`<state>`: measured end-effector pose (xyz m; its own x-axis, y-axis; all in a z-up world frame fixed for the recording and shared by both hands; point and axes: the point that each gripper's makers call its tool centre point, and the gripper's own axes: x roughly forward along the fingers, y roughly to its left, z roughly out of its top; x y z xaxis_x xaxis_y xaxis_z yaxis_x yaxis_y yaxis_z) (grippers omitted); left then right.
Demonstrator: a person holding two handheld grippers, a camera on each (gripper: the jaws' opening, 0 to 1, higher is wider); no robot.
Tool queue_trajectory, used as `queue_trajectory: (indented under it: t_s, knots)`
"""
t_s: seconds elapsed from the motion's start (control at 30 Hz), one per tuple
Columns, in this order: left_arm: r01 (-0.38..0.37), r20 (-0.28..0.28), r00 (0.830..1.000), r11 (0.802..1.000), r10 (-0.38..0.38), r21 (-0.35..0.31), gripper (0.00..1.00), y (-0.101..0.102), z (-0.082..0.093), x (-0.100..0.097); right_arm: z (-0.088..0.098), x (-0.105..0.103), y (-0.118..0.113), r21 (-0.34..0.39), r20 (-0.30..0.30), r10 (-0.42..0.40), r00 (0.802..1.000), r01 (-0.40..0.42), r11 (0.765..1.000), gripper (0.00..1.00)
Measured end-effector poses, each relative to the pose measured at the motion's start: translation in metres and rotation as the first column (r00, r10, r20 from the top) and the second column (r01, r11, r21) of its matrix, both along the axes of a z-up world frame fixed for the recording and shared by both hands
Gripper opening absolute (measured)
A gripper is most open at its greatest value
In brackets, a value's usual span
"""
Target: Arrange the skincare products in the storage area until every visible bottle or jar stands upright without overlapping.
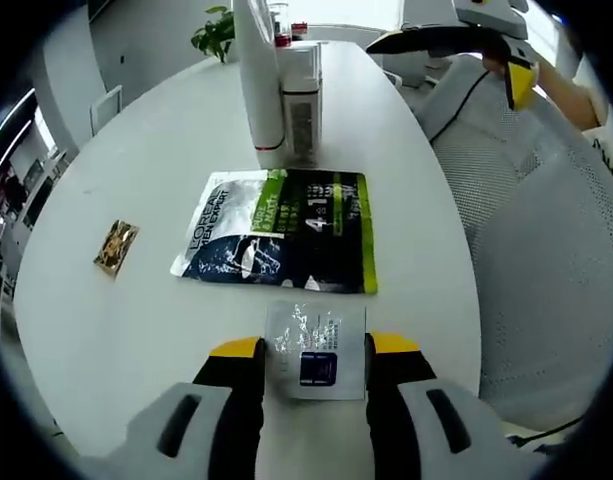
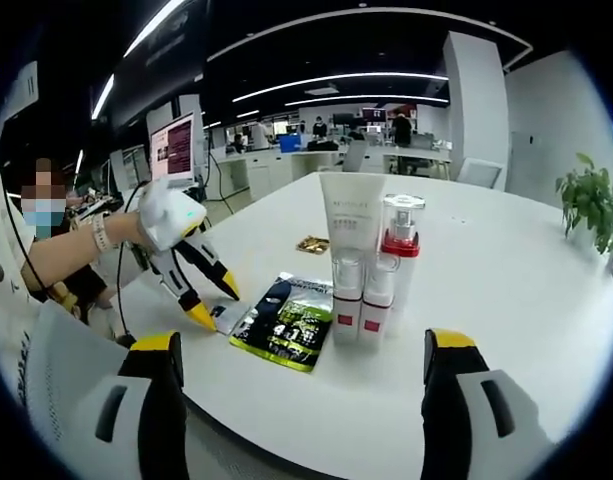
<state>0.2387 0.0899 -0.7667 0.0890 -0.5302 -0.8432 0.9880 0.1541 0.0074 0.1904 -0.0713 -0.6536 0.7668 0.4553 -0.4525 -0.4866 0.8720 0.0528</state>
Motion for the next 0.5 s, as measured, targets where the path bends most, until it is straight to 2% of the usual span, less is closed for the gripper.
queue_trajectory:
  t_s: [0.13, 0.27, 0.5]
  knots:
    - [-0.009, -0.005, 1.000, 1.000, 0.009, 0.002, 0.37, -0.0001, -0.0029, -0.0034, -0.0007, -0.0001, 0.0004, -0.001, -0.001, 0.002, 1.000, -0.002, 1.000, 1.00]
    - [-0.012, 0.021, 1.000, 1.000, 0.012, -0.004, 0.37, 0.0003, -0.0025, -0.0033, -0.0019, -0.0011, 0.0015, -0.001, -0.005, 0.008, 1.000, -0.008, 1.000, 1.00]
    - [-0.034, 0.028, 0.999, 0.998, 0.036, -0.061, 0.37, -0.0005, -0.0017, -0.0034, -0.0045, -0.0033, 0.0023, -0.005, -0.014, 0.010, 1.000, -0.010, 1.000, 1.00]
